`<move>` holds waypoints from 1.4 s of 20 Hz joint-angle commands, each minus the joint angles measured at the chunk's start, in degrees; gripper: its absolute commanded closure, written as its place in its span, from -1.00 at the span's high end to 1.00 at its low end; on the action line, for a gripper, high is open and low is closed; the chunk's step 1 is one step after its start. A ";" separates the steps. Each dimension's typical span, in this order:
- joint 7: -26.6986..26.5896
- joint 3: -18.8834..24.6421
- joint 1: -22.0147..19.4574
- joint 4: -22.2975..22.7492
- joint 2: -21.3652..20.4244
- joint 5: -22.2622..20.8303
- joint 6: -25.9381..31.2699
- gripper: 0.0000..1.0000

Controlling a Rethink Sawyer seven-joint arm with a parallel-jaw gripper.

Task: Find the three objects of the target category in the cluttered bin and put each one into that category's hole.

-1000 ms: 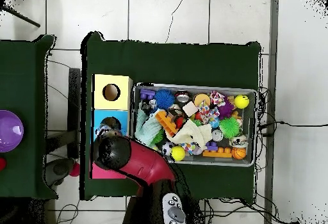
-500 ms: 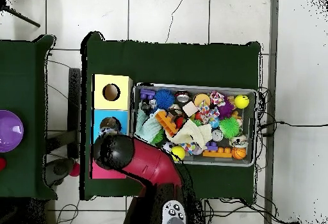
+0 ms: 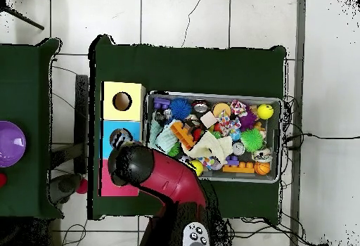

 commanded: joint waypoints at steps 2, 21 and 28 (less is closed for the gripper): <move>14.08 2.72 -1.94 0.36 3.59 1.62 -8.77 1.00; 5.92 -0.88 -2.28 0.29 6.89 -6.29 -15.27 1.00; 2.86 -2.32 -4.26 0.16 3.46 -15.45 -18.65 1.00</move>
